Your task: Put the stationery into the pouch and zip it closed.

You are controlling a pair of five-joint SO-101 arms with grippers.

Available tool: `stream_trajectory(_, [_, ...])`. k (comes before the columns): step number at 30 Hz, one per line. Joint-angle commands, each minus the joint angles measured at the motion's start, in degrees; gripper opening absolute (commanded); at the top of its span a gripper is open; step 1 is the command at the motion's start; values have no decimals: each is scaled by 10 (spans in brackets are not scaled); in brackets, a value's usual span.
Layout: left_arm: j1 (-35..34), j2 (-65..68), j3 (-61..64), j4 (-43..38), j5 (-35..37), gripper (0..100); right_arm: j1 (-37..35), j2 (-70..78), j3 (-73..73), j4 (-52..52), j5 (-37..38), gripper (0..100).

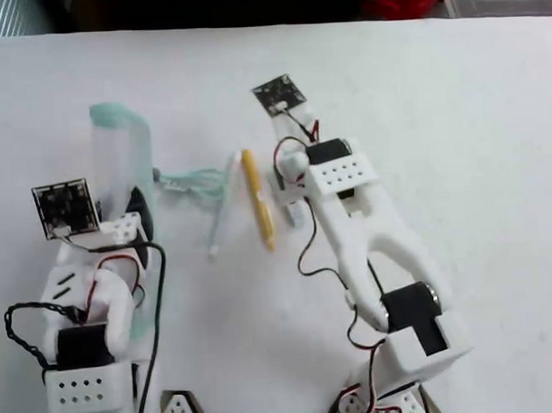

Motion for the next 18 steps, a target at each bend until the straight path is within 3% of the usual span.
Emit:
stream_trajectory(1, [39,-11,-28,-7,10,53,15,-4,-14,2,8,190])
stream_trajectory(8, [65,-11,-81,5,40,24,30,-22,-4,5,9,163])
stream_trajectory(16, [135,-11,-215,62,66,24,53,-182,9,5,9,127])
stream_trajectory(18, [153,-11,-213,66,66,24,35,-227,-7,2,10,53])
